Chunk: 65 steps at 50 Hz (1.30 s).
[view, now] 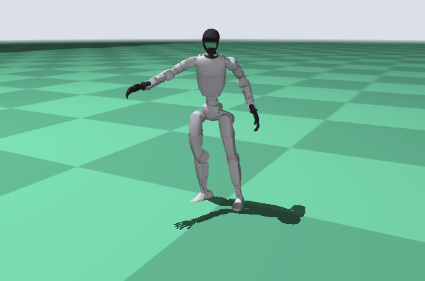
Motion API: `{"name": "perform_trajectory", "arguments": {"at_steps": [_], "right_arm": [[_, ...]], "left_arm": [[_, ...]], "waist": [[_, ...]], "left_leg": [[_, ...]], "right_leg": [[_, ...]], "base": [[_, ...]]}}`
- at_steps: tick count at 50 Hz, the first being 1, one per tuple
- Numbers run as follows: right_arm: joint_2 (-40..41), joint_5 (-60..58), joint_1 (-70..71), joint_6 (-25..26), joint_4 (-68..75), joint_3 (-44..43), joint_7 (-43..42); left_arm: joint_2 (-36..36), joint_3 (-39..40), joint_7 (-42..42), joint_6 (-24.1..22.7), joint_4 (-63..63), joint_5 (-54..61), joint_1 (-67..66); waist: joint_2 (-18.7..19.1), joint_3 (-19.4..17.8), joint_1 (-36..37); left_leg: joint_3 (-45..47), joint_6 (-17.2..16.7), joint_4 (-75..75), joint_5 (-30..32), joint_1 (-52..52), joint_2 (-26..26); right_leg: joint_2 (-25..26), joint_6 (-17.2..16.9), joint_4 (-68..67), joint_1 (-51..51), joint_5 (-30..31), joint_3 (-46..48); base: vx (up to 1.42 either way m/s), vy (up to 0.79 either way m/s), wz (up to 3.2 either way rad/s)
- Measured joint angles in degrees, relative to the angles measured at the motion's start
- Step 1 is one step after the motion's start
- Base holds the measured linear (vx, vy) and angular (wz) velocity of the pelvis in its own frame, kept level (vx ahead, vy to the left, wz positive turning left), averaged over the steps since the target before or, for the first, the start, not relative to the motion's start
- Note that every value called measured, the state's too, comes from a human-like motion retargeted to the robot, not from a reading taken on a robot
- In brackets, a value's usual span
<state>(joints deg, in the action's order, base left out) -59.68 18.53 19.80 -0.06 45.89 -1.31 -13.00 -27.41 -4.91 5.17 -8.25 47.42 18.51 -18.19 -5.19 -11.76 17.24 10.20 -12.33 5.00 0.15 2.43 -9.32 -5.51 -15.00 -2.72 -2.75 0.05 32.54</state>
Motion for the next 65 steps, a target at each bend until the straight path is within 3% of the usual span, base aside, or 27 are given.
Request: {"name": "perform_trajectory", "arguments": {"at_steps": [6,10,13,15,19,23,28,31,35,38,42,45,47,50,54,57,60,65], "right_arm": [[4.0,33.1,-0.8,-2.7,-14.6,0.5,26.8],[6.4,46.3,-0.1,-3.5,-17.7,-0.1,33.0],[5.4,39.6,0.0,-8.1,-15.0,-1.5,23.9],[3.0,25.9,-0.2,-10.2,-11.9,-1.9,12.6],[-1.7,-5.6,-0.3,-1.5,-3.9,-0.8,-8.6],[-2.9,-17.8,0.0,4.8,2.1,-0.5,-16.6],[-3.8,-23.6,-0.3,2.5,-2.2,4.6,-11.8],[-3.8,-18.5,0.3,-1.9,-9.9,8.4,-3.9],[-0.6,5.5,1.4,-6.7,-19.3,8.8,11.0],[3.7,28.8,1.0,-7.5,-22.3,5.9,21.2],[7.2,46.2,-0.5,-8.5,-20.1,0.0,24.6],[6.1,41.5,-1.6,-10.9,-14.8,-4.5,15.3],[3.7,29.8,-2.0,-9.6,-9.8,-6.4,4.5],[0.2,10.9,-1.7,-2.0,-1.9,-7.5,-10.1],[-1.4,-3.2,-0.3,5.0,4.4,-6.1,-17.6],[-1.9,-12.9,-0.1,7.0,2.7,-2.1,-12.2],[-0.8,-9.6,0.8,2.5,-4.5,1.6,-6.6],[2.2,9.5,3.0,-4.3,-14.2,4.9,14.1]], "left_arm": [[0.1,-2.2,-4.0,0.7,0.7,-1.0,-0.7],[-0.2,-3.1,-4.7,0.0,0.5,-1.1,0.4],[-0.5,-2.8,-3.0,-0.8,-0.2,-0.2,1.8],[-0.7,-2.2,-1.6,-1.4,-0.8,0.5,2.6],[-0.9,-0.5,0.5,-1.6,-1.7,1.1,3.4],[-1.1,0.5,2.3,-1.8,-1.7,0.1,2.9],[-1.4,0.4,1.9,-2.0,-0.7,-2.3,1.1],[-1.4,0.0,0.2,-1.7,0.1,-3.3,0.3],[-1.1,-0.7,-1.7,-0.9,0.8,-3.4,0.2],[-0.9,-1.2,-2.4,-0.9,0.6,-2.1,1.2],[-1.1,-1.7,-2.1,-1.6,-0.4,0.0,2.8],[-1.4,-1.7,-1.1,-1.8,-1.3,1.5,3.7],[-1.7,-1.4,-0.2,-1.6,-1.7,1.8,3.9],[-2.1,-0.8,1.2,-1.0,-2.0,1.2,3.9],[-2.2,0.2,2.7,-0.8,-1.4,-0.6,2.8],[-1.8,0.9,2.0,-0.4,-0.5,-2.2,1.7],[-1.3,0.7,1.4,-0.5,0.6,-2.4,0.6],[-1.4,-1.0,-2.2,-0.1,1.8,-3.5,0.3]], "waist": [[-0.1,0.7,-0.1],[-0.2,1.2,0.5],[-0.4,1.2,0.8],[-0.4,1.1,1.0],[-0.6,0.6,0.5],[-0.9,-0.2,-0.7],[-1.6,-0.8,-1.2],[-2.2,-0.6,-0.7],[-2.9,0.1,0.4],[-3.2,0.6,1.1],[-3.4,0.9,1.5],[-3.6,1.0,1.5],[-3.7,0.8,1.2],[-3.8,0.2,0.7],[-4.2,-0.9,0.1],[-4.5,-1.3,0.0],[-4.8,-1.0,0.4],[-5.0,0.0,1.5]], "left_leg": [[2.2,-0.3,0.0,0.1,0.8,-0.5],[2.9,-0.8,0.0,0.3,1.6,-0.9],[2.4,-1.0,0.0,0.5,2.3,-0.8],[1.7,-1.3,0.0,0.6,2.6,-0.5],[-0.2,-1.7,0.0,0.6,2.9,0.9],[-1.8,-2.0,0.0,0.5,2.4,2.6],[-1.2,-2.1,0.0,0.2,1.6,3.7],[0.3,-2.3,0.0,0.1,1.6,3.5],[2.6,-2.6,0.0,0.2,2.5,2.5],[3.4,-2.6,0.0,0.6,3.7,2.1],[2.7,-2.6,0.0,0.8,4.9,2.1],[1.2,-2.6,0.0,0.6,5.3,2.8],[0.0,-2.6,0.0,0.4,5.1,3.5],[-1.7,-2.6,0.0,-0.2,4.2,4.9],[-2.7,-2.3,0.0,-0.9,2.4,6.6],[-2.2,-1.8,0.0,-1.4,1.2,7.4],[-0.7,-1.8,0.0,-1.8,0.5,7.3],[1.6,-2.0,0.0,-2.0,0.5,6.7]], "right_leg": [[1.0,0.0,1.0,-1.8,1.4,-2.1],[1.7,0.0,1.6,-2.9,2.2,-2.6],[1.7,0.0,1.8,-3.2,2.5,-2.1],[1.3,0.0,1.9,-3.1,2.5,-1.5],[-0.3,0.0,1.5,-2.2,2.0,0.4],[-2.4,0.0,0.8,-0.8,1.4,1.9],[-3.7,0.0,0.4,-0.4,1.4,1.4],[-3.2,0.0,1.0,-1.1,1.9,0.0],[-1.7,0.0,2.2,-3.0,3.2,-1.9],[-0.8,0.0,2.9,-4.4,4.3,-2.4],[-0.6,0.0,3.3,-5.1,5.0,-1.5],[-1.5,0.0,3.1,-4.6,4.8,-0.1],[-2.5,0.0,2.7,-3.8,4.5,1.1],[-4.4,0.0,1.8,-2.0,3.7,2.7],[-6.7,0.0,0.4,0.0,2.9,3.5],[-7.8,0.0,-0.4,0.7,2.6,2.7],[-7.9,0.0,-0.6,0.3,2.8,1.3],[-7.1,0.0,-0.3,-1.1,3.7,-0.8]], "base": [[-0.05,0.03,-0.35],[-0.07,0.01,-0.17],[-0.06,0.05,0.14],[-0.04,0.09,0.35],[-0.01,0.13,0.5],[0.01,0.15,0.43],[-0.01,0.1,-0.05],[-0.04,0.02,-0.47],[-0.07,-0.03,-0.53],[-0.09,-0.02,-0.25],[-0.05,0.03,0.17],[0.02,0.1,0.51],[0.06,0.15,0.63],[0.07,0.17,0.61],[0.06,0.17,0.31],[0.05,0.12,-0.16],[0.01,0.06,-0.46],[-0.01,0.03,-0.43]]}}
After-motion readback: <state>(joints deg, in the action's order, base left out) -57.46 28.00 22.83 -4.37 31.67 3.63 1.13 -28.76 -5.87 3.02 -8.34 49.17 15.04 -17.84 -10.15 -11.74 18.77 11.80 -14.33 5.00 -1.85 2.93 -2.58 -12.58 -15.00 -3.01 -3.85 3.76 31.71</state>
